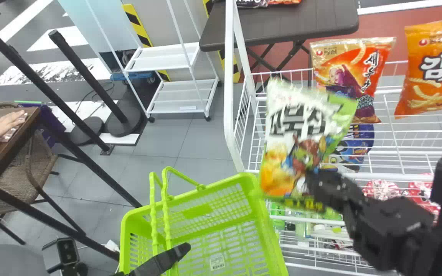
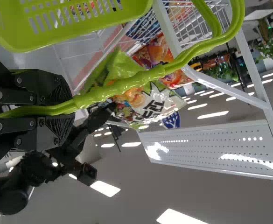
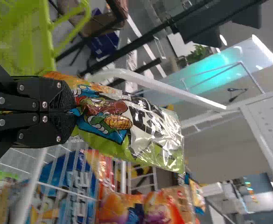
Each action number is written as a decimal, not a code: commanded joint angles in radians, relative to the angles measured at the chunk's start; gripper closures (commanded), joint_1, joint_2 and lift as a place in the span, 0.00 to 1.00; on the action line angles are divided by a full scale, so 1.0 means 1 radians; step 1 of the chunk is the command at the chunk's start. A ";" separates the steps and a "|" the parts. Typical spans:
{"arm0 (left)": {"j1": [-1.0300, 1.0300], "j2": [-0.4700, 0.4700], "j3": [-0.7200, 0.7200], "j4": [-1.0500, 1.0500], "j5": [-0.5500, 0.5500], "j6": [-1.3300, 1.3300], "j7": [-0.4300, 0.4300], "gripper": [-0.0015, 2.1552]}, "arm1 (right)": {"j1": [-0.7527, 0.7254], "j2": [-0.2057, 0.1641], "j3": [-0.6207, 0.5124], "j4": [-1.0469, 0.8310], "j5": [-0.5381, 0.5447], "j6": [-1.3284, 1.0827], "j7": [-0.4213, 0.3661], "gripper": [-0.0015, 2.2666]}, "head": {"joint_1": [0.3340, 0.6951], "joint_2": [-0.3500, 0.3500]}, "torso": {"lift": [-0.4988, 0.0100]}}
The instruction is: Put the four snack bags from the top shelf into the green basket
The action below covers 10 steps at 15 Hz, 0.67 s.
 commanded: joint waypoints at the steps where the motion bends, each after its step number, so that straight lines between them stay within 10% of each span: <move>1: -0.003 -0.003 -0.002 0.000 -0.001 0.000 -0.010 1.00 | 0.006 -0.012 0.033 -0.013 -0.021 0.092 0.009 0.99 | 1.00 1.00 | 0.98; 10: -0.011 -0.003 -0.006 0.000 -0.001 0.007 -0.010 1.00 | -0.304 0.011 0.363 0.321 -0.043 0.218 -0.083 0.99 | 1.00 1.00 | 0.98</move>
